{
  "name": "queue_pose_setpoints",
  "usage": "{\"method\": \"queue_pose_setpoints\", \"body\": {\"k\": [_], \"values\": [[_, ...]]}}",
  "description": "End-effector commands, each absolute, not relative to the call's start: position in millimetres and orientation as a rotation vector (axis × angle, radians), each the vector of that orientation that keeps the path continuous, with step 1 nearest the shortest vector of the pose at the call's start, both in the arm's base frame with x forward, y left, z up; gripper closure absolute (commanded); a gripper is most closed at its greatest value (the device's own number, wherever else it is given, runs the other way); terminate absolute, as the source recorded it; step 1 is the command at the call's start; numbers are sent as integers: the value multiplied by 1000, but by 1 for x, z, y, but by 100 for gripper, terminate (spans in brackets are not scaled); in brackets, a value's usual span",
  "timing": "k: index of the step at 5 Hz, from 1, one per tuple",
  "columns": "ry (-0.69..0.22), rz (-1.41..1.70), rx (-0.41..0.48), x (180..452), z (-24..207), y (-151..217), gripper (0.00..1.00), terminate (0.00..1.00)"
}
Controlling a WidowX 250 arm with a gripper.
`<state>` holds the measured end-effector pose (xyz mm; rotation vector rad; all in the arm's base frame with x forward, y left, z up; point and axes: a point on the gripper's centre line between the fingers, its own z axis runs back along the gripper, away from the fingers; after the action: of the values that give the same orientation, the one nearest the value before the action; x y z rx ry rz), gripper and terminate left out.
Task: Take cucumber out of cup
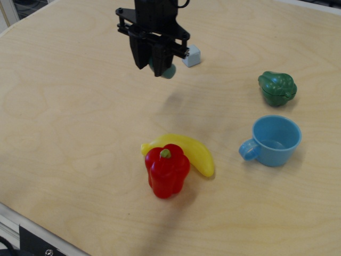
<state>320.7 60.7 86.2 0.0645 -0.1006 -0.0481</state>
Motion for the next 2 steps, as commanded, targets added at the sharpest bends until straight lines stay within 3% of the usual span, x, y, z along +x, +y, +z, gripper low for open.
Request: {"method": "queue_pose_setpoints", "body": {"k": [1, 2], "values": [[-144, -18, 46, 333, 82, 89, 100, 0], [-119, -13, 53, 342, 74, 93, 100, 0]]}}
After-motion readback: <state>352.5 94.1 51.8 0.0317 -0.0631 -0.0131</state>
